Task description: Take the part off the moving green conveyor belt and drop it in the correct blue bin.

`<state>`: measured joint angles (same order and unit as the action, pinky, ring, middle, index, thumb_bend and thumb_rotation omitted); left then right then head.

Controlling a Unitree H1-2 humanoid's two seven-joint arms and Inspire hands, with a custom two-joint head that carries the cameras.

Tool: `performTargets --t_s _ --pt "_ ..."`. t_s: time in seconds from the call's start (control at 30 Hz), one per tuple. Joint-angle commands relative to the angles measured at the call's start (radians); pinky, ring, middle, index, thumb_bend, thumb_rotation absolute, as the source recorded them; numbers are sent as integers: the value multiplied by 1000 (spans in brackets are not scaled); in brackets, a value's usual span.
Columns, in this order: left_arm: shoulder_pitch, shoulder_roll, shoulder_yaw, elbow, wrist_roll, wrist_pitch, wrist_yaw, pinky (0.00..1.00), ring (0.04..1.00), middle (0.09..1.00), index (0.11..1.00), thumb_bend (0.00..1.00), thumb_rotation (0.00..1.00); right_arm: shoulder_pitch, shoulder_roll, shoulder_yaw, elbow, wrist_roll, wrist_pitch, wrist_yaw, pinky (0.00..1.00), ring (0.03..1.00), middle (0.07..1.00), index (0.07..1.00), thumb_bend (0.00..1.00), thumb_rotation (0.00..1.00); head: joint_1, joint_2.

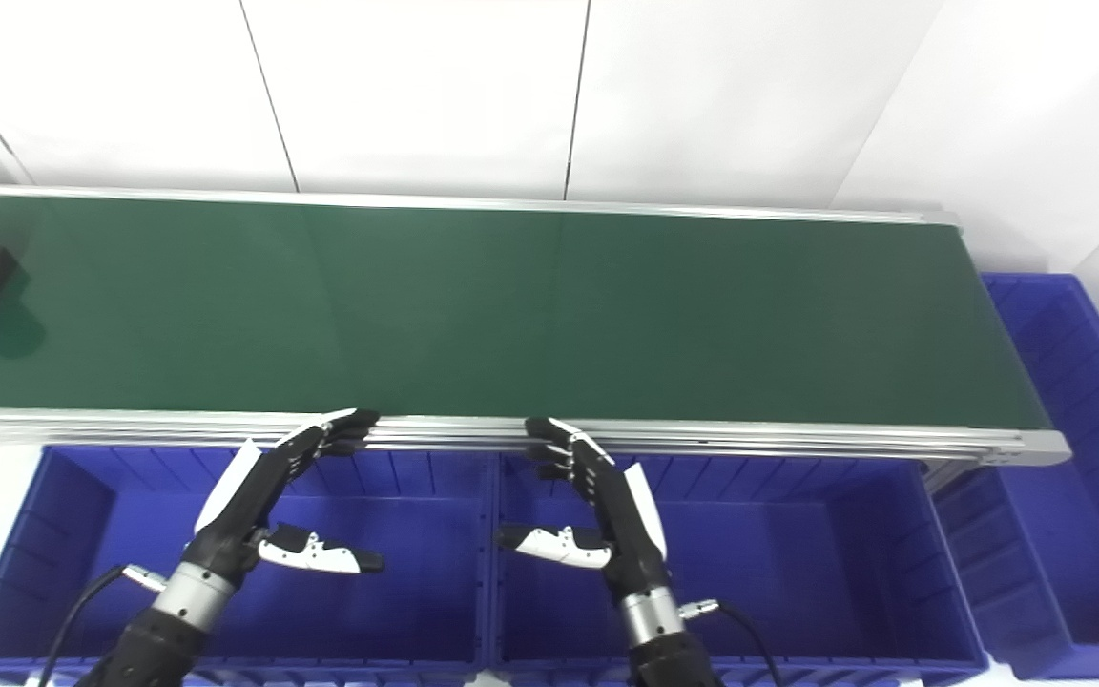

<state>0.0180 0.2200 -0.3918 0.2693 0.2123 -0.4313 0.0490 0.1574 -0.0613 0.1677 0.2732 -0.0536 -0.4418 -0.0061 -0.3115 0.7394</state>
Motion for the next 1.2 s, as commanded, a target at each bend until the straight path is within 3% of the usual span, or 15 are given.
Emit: performTargets --t_s 0.0,0.27,0.53,1.17 --pt "-10 -6 -7 -29 -2 -39 28 711 789 808 785 1000 172 1 -4 -7 -40 16 -28 14 685 749 818 780 981 384 3 1" --pt "-6 -26 -11 -28 -30 -39 8 715 799 821 783 1000 90 10 -10 -26 -41 43 -28 39 711 755 808 772 993 367 36 1" --pt "-3 -32 -6 -32 -43 -39 -14 738 815 834 794 993 74 16 1 -53 -44 20 -28 4 680 735 798 757 944 343 41 2" --pt "8 -47 12 -35 -63 -38 -31 749 825 834 794 991 109 18 -2 -67 -33 44 -28 29 669 738 791 755 989 344 64 -4"
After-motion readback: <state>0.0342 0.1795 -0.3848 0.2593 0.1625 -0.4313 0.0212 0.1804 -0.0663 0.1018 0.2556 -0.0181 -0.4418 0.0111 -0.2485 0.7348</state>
